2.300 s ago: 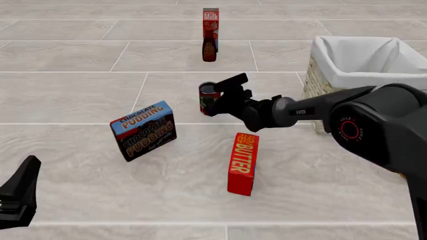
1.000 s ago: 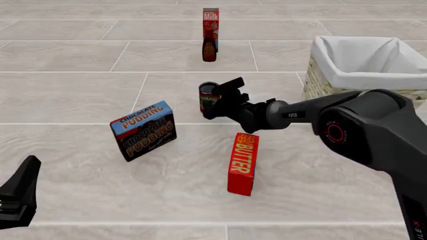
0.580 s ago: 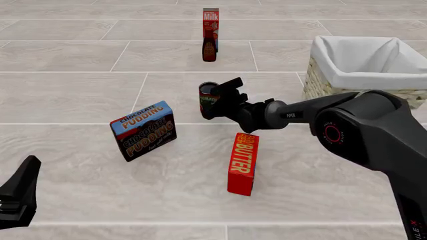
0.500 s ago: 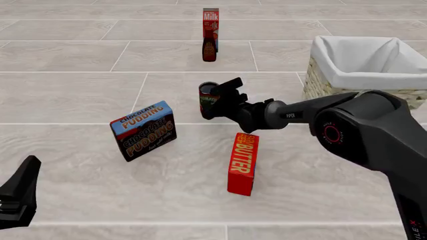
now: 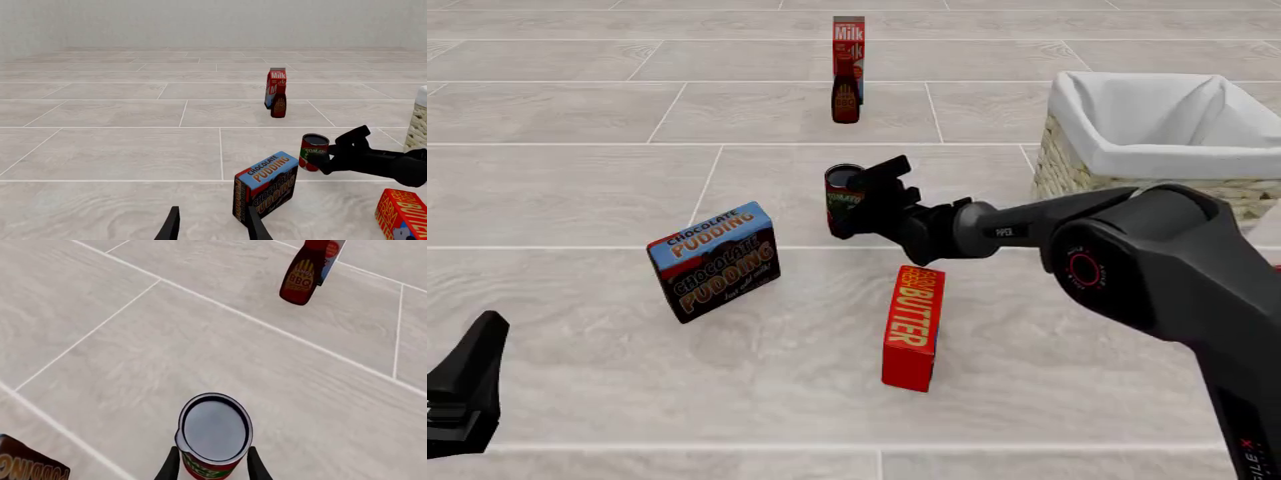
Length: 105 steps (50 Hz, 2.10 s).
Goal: Pick the tomato sauce and place it in the basket.
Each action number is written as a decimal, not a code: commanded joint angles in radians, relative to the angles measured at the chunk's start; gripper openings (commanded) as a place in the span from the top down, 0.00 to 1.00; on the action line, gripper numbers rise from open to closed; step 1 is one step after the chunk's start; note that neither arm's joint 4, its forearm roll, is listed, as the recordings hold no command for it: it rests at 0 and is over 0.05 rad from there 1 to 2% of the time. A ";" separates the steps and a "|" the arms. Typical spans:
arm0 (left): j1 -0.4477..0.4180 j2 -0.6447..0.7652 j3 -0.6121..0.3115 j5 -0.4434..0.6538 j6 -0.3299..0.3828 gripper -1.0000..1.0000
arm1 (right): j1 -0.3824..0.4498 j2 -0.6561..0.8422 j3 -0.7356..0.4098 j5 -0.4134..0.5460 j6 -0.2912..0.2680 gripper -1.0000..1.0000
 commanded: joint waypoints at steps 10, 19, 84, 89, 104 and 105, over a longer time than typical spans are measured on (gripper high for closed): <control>0.000 0.000 0.000 0.000 0.000 0.00 | 0.000 0.018 -0.025 0.009 -0.003 0.00; 0.000 0.000 0.000 0.000 0.000 0.00 | 0.001 0.021 -0.033 0.012 -0.003 0.00; 0.000 0.000 0.000 0.000 0.000 0.00 | 0.033 -0.281 0.281 -0.118 -0.083 1.00; 0.000 0.000 0.000 0.000 0.000 0.00 | 0.031 -0.327 0.315 -0.119 -0.087 1.00; 0.000 0.000 0.000 0.000 0.000 0.00 | 0.018 -0.490 0.398 -0.086 -0.069 1.00; 0.000 0.000 0.000 0.000 0.000 0.00 | 0.017 -0.499 0.400 -0.080 -0.067 1.00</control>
